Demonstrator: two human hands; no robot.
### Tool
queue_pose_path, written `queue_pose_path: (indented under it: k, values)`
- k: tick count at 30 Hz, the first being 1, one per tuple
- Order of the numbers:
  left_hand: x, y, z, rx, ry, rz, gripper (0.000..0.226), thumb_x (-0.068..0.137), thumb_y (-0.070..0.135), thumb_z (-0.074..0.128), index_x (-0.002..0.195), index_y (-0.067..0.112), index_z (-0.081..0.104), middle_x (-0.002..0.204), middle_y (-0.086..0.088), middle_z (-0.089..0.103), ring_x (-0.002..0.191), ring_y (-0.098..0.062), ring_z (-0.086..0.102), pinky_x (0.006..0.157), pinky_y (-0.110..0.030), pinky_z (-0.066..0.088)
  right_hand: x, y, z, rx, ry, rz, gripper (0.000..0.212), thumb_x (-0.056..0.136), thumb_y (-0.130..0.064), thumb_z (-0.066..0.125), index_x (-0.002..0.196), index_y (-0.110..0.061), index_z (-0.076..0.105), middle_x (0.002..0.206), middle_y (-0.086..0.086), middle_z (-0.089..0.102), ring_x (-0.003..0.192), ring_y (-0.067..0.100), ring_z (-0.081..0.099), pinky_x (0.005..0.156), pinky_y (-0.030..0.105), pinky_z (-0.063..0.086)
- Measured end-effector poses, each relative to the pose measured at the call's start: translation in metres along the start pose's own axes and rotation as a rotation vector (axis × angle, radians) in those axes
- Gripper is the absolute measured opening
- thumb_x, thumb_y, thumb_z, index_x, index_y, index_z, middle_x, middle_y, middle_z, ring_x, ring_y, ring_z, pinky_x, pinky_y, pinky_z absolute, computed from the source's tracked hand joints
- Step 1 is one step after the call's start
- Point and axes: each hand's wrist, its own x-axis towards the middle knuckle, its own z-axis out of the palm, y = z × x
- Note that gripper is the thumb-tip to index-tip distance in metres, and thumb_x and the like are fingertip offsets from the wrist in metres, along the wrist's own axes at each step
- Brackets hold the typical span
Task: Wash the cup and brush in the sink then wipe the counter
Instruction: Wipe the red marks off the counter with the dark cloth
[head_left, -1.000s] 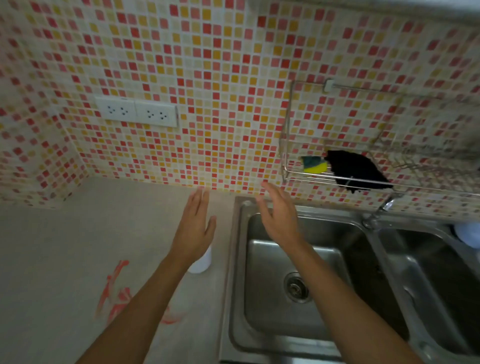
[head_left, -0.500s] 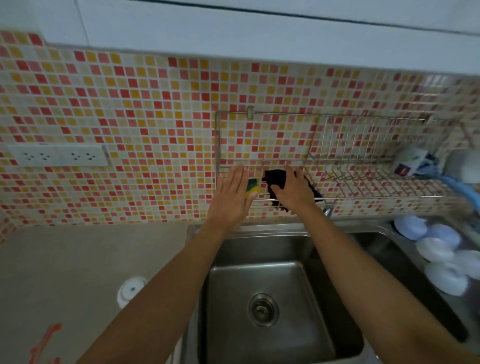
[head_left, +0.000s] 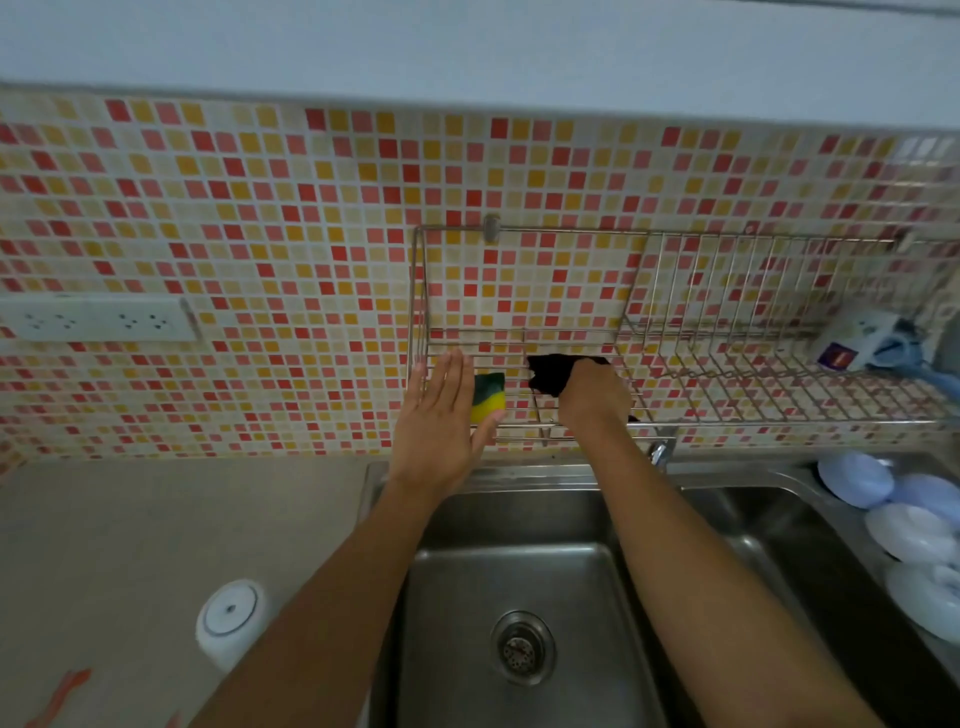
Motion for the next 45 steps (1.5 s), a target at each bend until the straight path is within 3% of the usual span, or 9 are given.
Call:
queue_pose_path:
  k: [11,14,19,24,30,32,35,40,45]
  values:
    - [-0.023,-0.007,-0.013,-0.173,0.005,0.065,0.074,0.093,0.06,0.002,0.15,0.013,-0.007,0.16,-0.004,-0.009,0.146,-0.014,-0.015,0.118,-0.037,-0.014,-0.027,0.011,-0.019,0.878,0.301,-0.063,0.022,0.092,-0.011,0.05,0.108,-0.003,0.062,0.097,0.011,0.067,0.083,0.024,0.065,0.057,0.024,0.047]
    - [-0.066,-0.027,-0.014,-0.383,0.038,0.06,0.073,0.095,0.059,0.014,0.151,0.016,-0.005,0.16,0.001,-0.012,0.145,-0.009,-0.016,0.118,-0.03,-0.011,-0.07,0.004,-0.03,1.057,0.351,-0.135,0.021,0.089,-0.011,0.051,0.106,-0.01,0.064,0.097,0.004,0.068,0.086,0.019,0.065,0.072,0.033,0.056]
    - [-0.15,-0.094,0.004,-0.518,0.075,-0.108,0.079,0.093,0.064,0.019,0.152,0.014,0.006,0.16,0.0,0.003,0.147,-0.009,-0.004,0.118,-0.028,-0.003,-0.171,-0.016,-0.012,1.191,0.266,-0.196,0.025,0.088,-0.006,0.053,0.106,-0.018,0.065,0.093,-0.011,0.068,0.084,-0.003,0.064,0.071,0.012,0.05]
    - [-0.221,-0.157,0.028,-0.655,0.016,-0.343,0.092,0.083,0.065,0.051,0.151,0.015,0.015,0.159,0.0,0.013,0.147,-0.014,0.007,0.12,-0.04,0.007,-0.259,-0.044,0.095,0.923,0.004,-0.182,0.031,0.086,-0.006,0.058,0.115,-0.016,0.062,0.092,0.001,0.07,0.081,0.018,0.067,0.069,0.034,0.055]
    - [-0.265,-0.203,0.063,-0.922,-0.19,-0.516,0.12,0.058,0.054,0.082,0.15,0.018,0.015,0.156,0.001,0.021,0.142,-0.014,0.024,0.115,-0.031,0.022,-0.362,-0.095,0.202,0.53,-0.295,-0.226,0.026,0.092,-0.017,0.052,0.117,-0.012,0.059,0.099,0.008,0.068,0.085,0.022,0.063,0.067,0.019,0.039]
    - [-0.269,-0.216,0.081,-0.98,-0.25,-0.529,0.12,0.056,0.044,0.088,0.149,0.016,0.017,0.154,-0.001,0.026,0.139,-0.016,0.03,0.112,-0.029,0.026,-0.389,-0.104,0.238,0.347,-0.299,-0.418,0.028,0.086,-0.033,0.052,0.103,-0.017,0.066,0.1,0.003,0.067,0.091,0.022,0.062,0.082,0.034,0.049]
    - [-0.271,-0.228,0.104,-1.078,-0.308,-0.482,0.11,0.052,0.037,0.093,0.141,0.019,0.029,0.141,0.002,0.044,0.128,-0.015,0.045,0.105,-0.031,0.038,-0.402,-0.106,0.279,0.156,-0.221,-0.559,0.031,0.08,-0.048,0.055,0.091,-0.021,0.068,0.103,0.002,0.064,0.109,0.025,0.055,0.099,0.053,0.035]
    - [-0.272,-0.228,0.122,-1.185,-0.298,-0.384,0.096,0.053,0.028,0.093,0.129,0.031,0.034,0.125,0.016,0.051,0.112,0.004,0.049,0.089,-0.005,0.039,-0.382,-0.113,0.306,0.081,-0.161,-0.727,0.043,0.099,-0.041,0.034,0.136,-0.025,0.049,0.14,0.003,0.05,0.136,0.026,0.039,0.114,0.05,0.019]
    - [-0.27,-0.224,0.122,-1.261,-0.235,-0.425,0.092,0.06,0.021,0.09,0.133,0.027,0.035,0.127,0.01,0.054,0.112,-0.004,0.054,0.097,-0.03,0.048,-0.402,-0.116,0.316,-0.077,-0.169,-0.69,0.05,0.102,-0.041,0.022,0.15,-0.025,0.023,0.155,0.002,0.027,0.144,0.028,0.02,0.115,0.051,0.018]
